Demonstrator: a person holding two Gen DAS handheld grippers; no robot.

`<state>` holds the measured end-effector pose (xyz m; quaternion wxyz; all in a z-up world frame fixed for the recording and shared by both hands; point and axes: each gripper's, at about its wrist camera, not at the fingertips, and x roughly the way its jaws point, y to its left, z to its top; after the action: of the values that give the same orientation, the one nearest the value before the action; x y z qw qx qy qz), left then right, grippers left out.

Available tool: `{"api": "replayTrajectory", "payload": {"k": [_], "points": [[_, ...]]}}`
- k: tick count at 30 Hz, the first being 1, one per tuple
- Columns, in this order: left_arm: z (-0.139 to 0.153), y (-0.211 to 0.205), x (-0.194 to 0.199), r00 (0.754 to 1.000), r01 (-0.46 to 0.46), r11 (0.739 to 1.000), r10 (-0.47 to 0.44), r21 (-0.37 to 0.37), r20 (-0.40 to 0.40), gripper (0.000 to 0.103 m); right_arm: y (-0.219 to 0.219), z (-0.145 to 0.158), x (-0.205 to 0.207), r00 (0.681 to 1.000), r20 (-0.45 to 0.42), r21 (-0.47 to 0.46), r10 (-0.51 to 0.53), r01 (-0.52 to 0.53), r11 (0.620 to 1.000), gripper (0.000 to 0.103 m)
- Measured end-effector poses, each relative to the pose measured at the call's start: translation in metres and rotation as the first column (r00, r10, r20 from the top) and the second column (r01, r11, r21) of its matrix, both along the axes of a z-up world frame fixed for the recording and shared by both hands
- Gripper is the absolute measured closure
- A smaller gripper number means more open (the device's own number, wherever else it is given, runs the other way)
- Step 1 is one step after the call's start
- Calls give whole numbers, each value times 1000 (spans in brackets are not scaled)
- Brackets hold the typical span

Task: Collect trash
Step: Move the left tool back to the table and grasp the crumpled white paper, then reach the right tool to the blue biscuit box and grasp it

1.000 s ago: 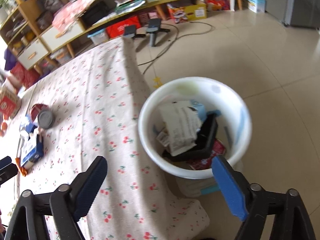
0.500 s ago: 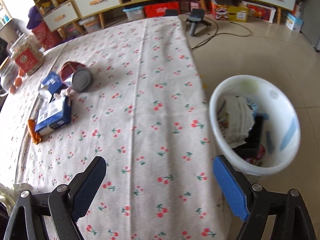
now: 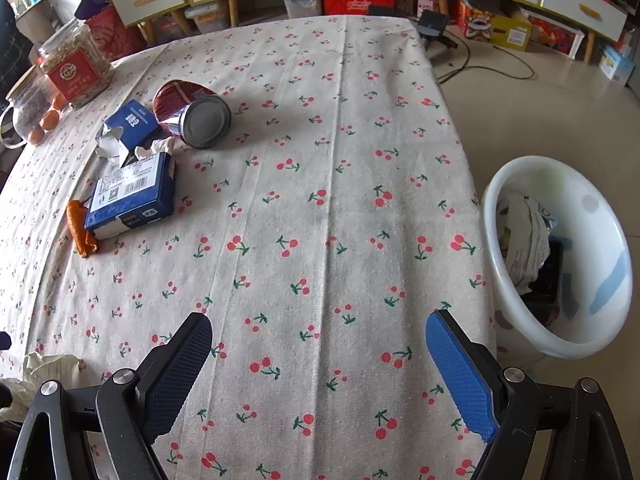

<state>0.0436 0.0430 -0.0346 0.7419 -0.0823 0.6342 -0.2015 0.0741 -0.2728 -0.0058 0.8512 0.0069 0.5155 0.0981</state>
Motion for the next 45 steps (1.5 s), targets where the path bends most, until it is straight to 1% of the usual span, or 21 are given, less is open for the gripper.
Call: {"api": "replayTrajectory", "payload": {"k": [3, 4, 6, 8, 10, 11, 13, 16, 18, 22, 26, 29, 32, 34, 37, 39, 41, 45], "points": [[-17, -6, -3, 998, 19, 1000, -19, 3, -60, 22, 0, -1, 1, 1000, -4, 0, -1, 1, 1000, 12], [-22, -7, -2, 997, 19, 1000, -19, 7, -73, 29, 0, -1, 1, 1000, -4, 0, -2, 2, 1000, 12], [-26, -7, -2, 998, 13, 1000, -12, 18, -69, 37, 1, -1, 1, 1000, -5, -1, -3, 3, 1000, 12], [-25, -5, 0, 998, 0, 1000, 1, 17, -57, 64, 2, -1, 1, 1000, -5, 0, -3, 3, 1000, 12], [-22, 2, 4, 999, -28, 1000, 28, -2, -47, 65, 5, -1, 3, 1000, -5, 1, 0, 0, 1000, 12], [-21, 5, 6, 999, -43, 999, 43, 3, -32, 66, 7, -1, 3, 1000, -4, 0, 2, -2, 1000, 12], [-14, 13, 12, 997, -74, 997, 74, 18, 8, 67, 13, 0, 6, 1000, -4, 0, 8, -8, 1000, 12], [-2, 27, 18, 989, -133, 991, 132, 18, 65, 67, 26, 1, 10, 1000, -1, 0, 23, -23, 1000, 12], [6, 37, 20, 979, -176, 984, 171, 32, 113, 67, 37, 2, 14, 999, 3, 0, 40, -40, 999, 12], [18, 59, 24, 949, -262, 963, 247, 55, 197, 67, 65, 3, 22, 996, 17, 1, 89, -89, 996, 12], [25, 79, 28, 924, -325, 945, 308, 42, 226, 67, 95, 4, 32, 989, 31, 11, 146, -146, 989, 12], [26, 89, 32, 912, -355, 933, 334, 51, 240, 67, 111, 2, 44, 988, 25, 42, 149, -150, 988, 12], [27, 94, 37, 902, -376, 923, 345, 80, 259, 67, 120, -5, 62, 994, -13, 98, 109, -107, 989, 12], [29, 98, 41, 892, -395, 913, 357, 97, 277, 67, 126, -12, 76, 997, -66, 109, 50, -43, 993, 12], [32, 105, 46, 879, -420, 901, 374, 106, 296, 67, 134, -23, 91, 989, -148, 138, -18, 38, 990, 12], [33, 109, 46, 874, -429, 897, 382, 107, 300, 67, 142, -27, 99, 980, -187, 152, -70, 99, 983, 12], [34, 111, 45, 872, -433, 896, 388, 100, 297, 67, 154, -29, 105, 973, -202, 155, -115, 147, 977, 12], [34, 113, 41, 873, -433, 897, 392, 89, 290, 67, 175, -36, 117, 956, -199, 106, -217, 241, 965, 12]]}}
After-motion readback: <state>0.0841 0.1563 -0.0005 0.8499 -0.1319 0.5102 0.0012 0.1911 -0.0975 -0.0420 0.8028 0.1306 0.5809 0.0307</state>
